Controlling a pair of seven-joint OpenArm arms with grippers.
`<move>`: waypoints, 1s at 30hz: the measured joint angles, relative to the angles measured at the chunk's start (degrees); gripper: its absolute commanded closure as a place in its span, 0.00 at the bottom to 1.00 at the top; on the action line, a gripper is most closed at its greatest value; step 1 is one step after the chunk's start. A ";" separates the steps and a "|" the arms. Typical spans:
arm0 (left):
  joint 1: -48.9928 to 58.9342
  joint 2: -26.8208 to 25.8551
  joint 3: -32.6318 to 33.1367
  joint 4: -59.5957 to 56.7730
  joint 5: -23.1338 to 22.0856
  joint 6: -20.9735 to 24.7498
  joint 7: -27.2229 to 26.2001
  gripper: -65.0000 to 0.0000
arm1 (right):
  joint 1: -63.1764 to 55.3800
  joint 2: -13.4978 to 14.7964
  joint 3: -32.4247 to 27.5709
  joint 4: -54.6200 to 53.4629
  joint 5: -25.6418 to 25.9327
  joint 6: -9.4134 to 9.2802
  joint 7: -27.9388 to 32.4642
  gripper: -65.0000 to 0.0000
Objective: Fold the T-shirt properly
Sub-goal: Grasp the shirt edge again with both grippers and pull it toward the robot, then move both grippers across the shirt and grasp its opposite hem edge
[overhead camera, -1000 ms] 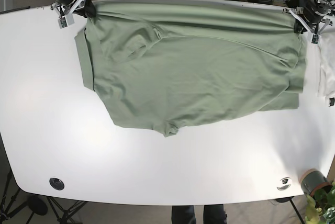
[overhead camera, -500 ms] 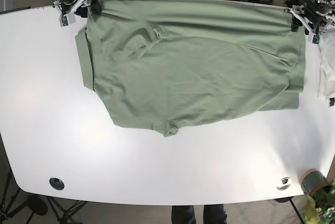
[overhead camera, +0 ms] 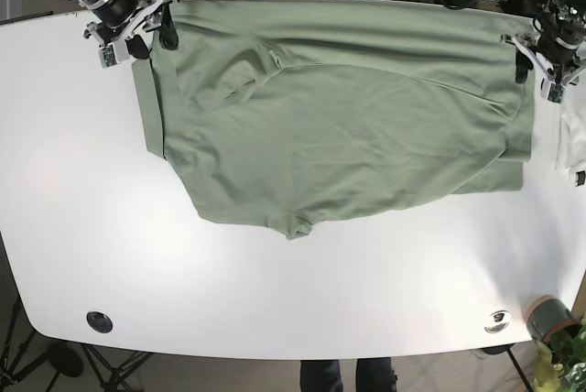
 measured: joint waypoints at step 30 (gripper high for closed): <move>-32.96 7.74 1.25 -13.22 15.87 -0.17 0.39 0.55 | 41.16 3.48 -4.90 -17.00 -8.92 0.11 -14.82 0.47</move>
